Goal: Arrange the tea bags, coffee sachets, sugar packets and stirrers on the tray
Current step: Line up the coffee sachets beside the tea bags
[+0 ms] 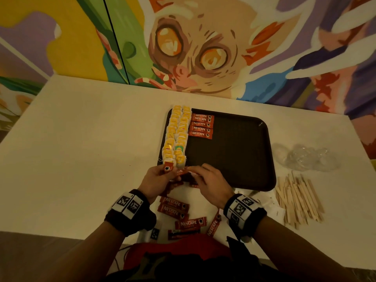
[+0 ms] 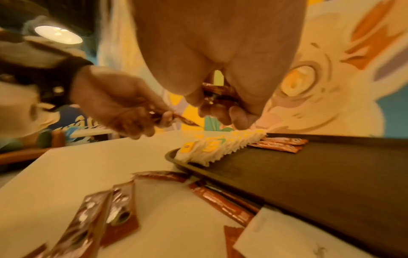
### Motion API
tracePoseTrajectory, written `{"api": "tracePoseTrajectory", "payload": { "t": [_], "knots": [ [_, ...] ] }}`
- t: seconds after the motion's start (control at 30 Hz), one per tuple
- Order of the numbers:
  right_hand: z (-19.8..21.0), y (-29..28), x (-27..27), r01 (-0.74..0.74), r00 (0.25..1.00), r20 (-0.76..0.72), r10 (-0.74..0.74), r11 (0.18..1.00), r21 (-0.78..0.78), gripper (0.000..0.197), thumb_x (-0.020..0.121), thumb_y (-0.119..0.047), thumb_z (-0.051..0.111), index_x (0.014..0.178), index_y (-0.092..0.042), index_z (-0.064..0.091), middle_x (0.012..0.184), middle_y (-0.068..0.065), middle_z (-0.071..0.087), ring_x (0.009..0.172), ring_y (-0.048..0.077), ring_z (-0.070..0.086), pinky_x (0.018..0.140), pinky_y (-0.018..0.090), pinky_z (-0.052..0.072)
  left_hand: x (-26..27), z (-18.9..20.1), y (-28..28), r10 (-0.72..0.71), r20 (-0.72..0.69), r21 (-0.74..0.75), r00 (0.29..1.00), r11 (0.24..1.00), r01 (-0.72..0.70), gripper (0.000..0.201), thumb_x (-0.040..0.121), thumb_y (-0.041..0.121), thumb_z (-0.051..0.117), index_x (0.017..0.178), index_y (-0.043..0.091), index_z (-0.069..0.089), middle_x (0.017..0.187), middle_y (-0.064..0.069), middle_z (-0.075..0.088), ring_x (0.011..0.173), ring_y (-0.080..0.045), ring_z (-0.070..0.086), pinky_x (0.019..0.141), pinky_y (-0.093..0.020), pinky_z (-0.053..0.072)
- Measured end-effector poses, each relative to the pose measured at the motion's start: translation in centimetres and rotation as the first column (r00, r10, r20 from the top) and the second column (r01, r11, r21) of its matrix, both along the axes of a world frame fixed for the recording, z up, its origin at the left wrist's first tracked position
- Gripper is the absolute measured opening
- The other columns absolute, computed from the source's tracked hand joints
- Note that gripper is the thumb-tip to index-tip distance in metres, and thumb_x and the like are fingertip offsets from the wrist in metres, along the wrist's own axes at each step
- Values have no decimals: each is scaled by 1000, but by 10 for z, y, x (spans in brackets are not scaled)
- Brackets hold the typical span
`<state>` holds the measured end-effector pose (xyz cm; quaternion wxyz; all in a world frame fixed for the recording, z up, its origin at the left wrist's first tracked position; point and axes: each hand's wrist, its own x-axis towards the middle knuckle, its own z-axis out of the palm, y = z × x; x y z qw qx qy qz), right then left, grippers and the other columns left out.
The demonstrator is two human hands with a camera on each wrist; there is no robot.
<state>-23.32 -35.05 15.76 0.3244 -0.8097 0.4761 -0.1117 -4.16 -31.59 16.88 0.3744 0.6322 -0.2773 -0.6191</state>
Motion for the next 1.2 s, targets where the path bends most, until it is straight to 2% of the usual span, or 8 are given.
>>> {"api": "tracePoseTrajectory", "payload": {
  "t": [0.1, 0.23, 0.37, 0.53, 0.63, 0.77, 0.93, 1.2],
  "knots": [
    [3, -14, -4, 141, 990, 3, -142, 982, 124, 35, 102, -32, 46, 134, -22, 54, 103, -7, 45, 85, 3, 48, 74, 14, 41, 5, -2, 0, 33, 3, -19, 999, 999, -33, 17, 94, 20, 60, 107, 11, 66, 86, -10, 71, 54, -13, 56, 49, -25, 45],
    [9, -40, -9, 246, 959, 32, -282, 883, 399, 41, 105, -31, 39, 143, -18, 43, 102, -6, 41, 73, 5, 46, 56, 13, 40, 11, -1, -3, 44, -9, -39, 999, 998, -45, 17, 94, 17, 59, 109, 11, 66, 86, -9, 71, 53, -8, 58, 49, -22, 45],
    [4, -69, -12, 293, 946, 4, -324, 860, 418, 38, 105, -21, 39, 143, -20, 44, 106, 0, 49, 65, 6, 47, 49, 13, 37, 12, 0, -7, 44, -5, -49, 999, 998, -44, 17, 94, 16, 59, 108, 10, 66, 83, -8, 71, 52, -10, 56, 45, -21, 44],
    [-6, -96, -12, 507, 793, 107, -600, 747, 429, 37, 92, -21, 66, 128, -19, 56, 118, 2, 63, 81, 9, 64, 61, 18, 47, 13, 0, -14, 30, 7, -53, 1000, 998, -29, 19, 94, 17, 59, 110, 9, 65, 84, -7, 71, 54, -8, 57, 46, -20, 44],
    [-13, -110, -12, 587, 695, 121, -708, 657, 472, 29, 81, -24, 79, 106, -19, 64, 103, 0, 68, 76, 9, 70, 64, 21, 54, 13, 0, -17, 19, 20, -44, 1000, 999, -18, 19, 94, 19, 60, 111, 11, 65, 84, -7, 71, 54, -8, 58, 45, -20, 43],
    [-22, -126, -9, 605, 680, 85, -728, 623, 495, 15, 82, -18, 77, 95, -20, 69, 88, -3, 69, 79, 10, 71, 82, 32, 59, 12, 1, -21, 17, 14, -36, 1000, 999, -16, 18, 94, 19, 59, 110, 13, 64, 83, -5, 71, 55, -3, 60, 47, -18, 43],
    [-33, -140, -4, 643, 654, 28, -756, 575, 506, 11, 87, -9, 70, 93, -19, 70, 97, 1, 69, 79, 9, 68, 85, 30, 58, 11, -2, -24, 23, 16, -15, 1000, 1000, -23, 18, 94, 18, 60, 111, 13, 64, 84, -6, 72, 54, -5, 59, 46, -18, 43],
    [-36, -155, 1, 726, 601, -96, -793, 492, 480, 25, 85, -15, 75, 108, -14, 65, 98, 9, 69, 62, 11, 65, 51, 20, 53, 11, -3, -30, 29, 2, 21, 1000, 999, -29, 14, 93, 18, 60, 106, 18, 64, 82, -6, 72, 56, -14, 55, 46, -23, 44]
  ]
}}
